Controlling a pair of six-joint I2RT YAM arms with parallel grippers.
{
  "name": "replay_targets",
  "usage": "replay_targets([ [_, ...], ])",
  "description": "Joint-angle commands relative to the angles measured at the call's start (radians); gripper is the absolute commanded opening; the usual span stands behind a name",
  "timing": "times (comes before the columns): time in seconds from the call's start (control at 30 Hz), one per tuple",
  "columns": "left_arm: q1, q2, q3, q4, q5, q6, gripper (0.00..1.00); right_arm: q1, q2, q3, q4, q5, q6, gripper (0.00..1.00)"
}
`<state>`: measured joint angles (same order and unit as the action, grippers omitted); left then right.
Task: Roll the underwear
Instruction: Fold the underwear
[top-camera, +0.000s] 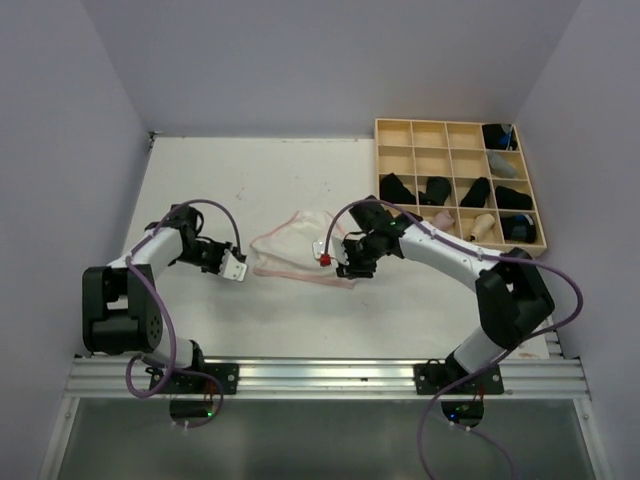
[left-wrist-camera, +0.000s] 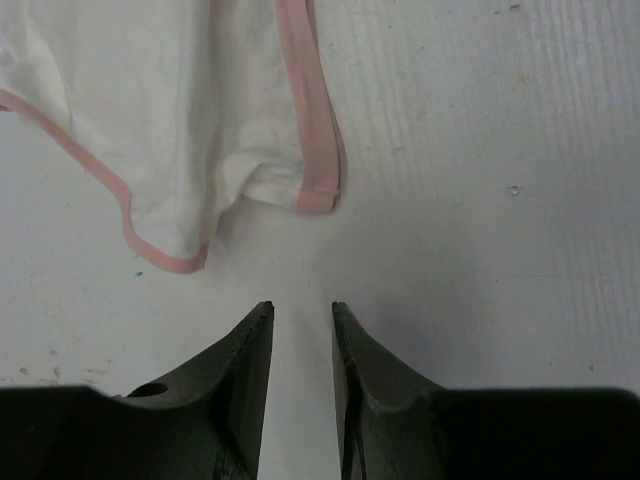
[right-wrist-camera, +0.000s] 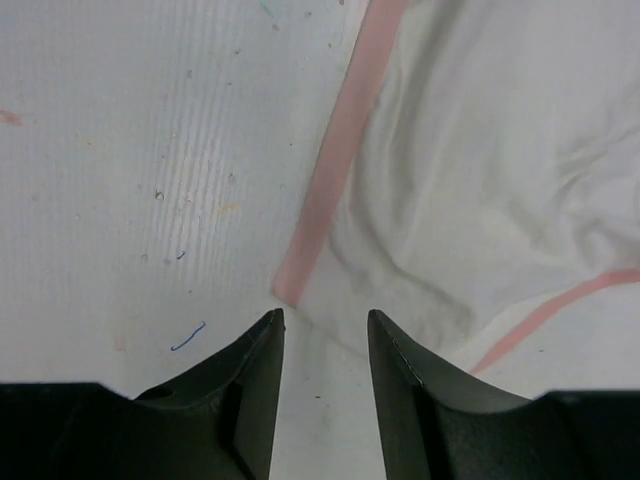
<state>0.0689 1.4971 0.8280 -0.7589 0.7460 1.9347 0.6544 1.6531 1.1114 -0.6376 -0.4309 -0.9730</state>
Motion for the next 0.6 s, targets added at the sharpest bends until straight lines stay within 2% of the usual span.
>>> replay_targets([
  [0.0, -0.021, 0.005, -0.007, -0.06, 0.0, 0.545, 0.33, 0.005, -0.088, -0.047, 0.042, -0.045, -0.249, 0.44],
  [0.03, -0.024, 0.002, -0.03, -0.051, -0.002, 0.616, 0.33, 0.005, -0.105, -0.067, 0.042, -0.036, -0.285, 0.44],
  [0.13, -0.056, -0.008, -0.065, -0.004, -0.011, 0.699, 0.34, 0.007, -0.151, -0.165, 0.058, 0.009, -0.441, 0.44],
  [0.33, -0.142, 0.031, -0.059, 0.078, -0.028, 0.739, 0.45, 0.01, -0.168, -0.303, 0.228, 0.058, -0.582, 0.51],
  [0.43, -0.153, 0.045, -0.037, 0.089, -0.028, 0.748, 0.45, 0.011, -0.151, -0.349, 0.332, 0.07, -0.642, 0.52],
  [0.57, -0.159, 0.074, 0.003, 0.072, -0.03, 0.75, 0.46, 0.016, -0.113, -0.346, 0.384, 0.038, -0.691, 0.5],
])
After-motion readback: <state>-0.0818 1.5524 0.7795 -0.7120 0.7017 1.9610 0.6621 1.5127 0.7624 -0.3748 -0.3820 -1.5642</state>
